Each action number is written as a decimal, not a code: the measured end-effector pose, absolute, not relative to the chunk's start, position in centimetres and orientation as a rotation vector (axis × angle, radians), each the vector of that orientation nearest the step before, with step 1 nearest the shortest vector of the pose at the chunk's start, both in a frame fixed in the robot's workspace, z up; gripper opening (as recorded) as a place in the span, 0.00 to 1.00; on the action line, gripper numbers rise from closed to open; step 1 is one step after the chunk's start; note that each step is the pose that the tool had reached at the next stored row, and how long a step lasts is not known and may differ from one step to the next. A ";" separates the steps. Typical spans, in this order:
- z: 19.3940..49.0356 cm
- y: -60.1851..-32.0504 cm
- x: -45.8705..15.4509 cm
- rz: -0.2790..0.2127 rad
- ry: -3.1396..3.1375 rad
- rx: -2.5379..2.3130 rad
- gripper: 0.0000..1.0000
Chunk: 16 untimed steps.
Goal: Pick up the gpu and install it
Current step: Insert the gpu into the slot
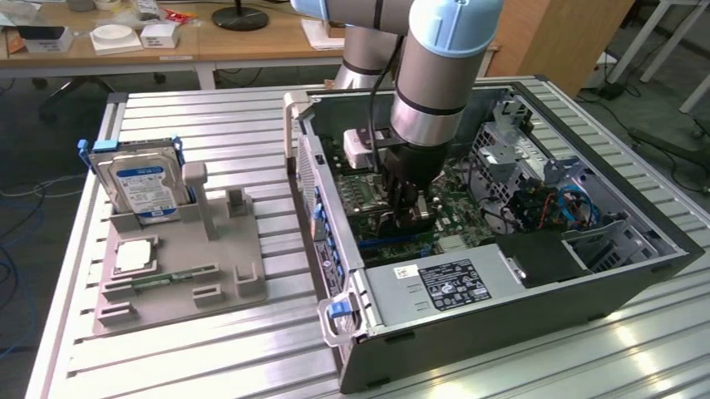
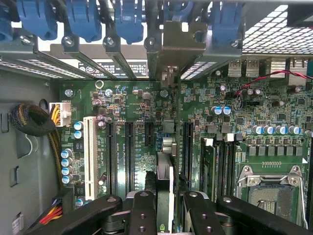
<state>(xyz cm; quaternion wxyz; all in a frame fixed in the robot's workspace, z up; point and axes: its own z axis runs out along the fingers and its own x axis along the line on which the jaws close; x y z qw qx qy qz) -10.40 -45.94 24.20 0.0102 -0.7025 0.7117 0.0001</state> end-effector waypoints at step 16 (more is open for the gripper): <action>24.0 -44.4 -10.5 0.001 2.139 -2.272 0.26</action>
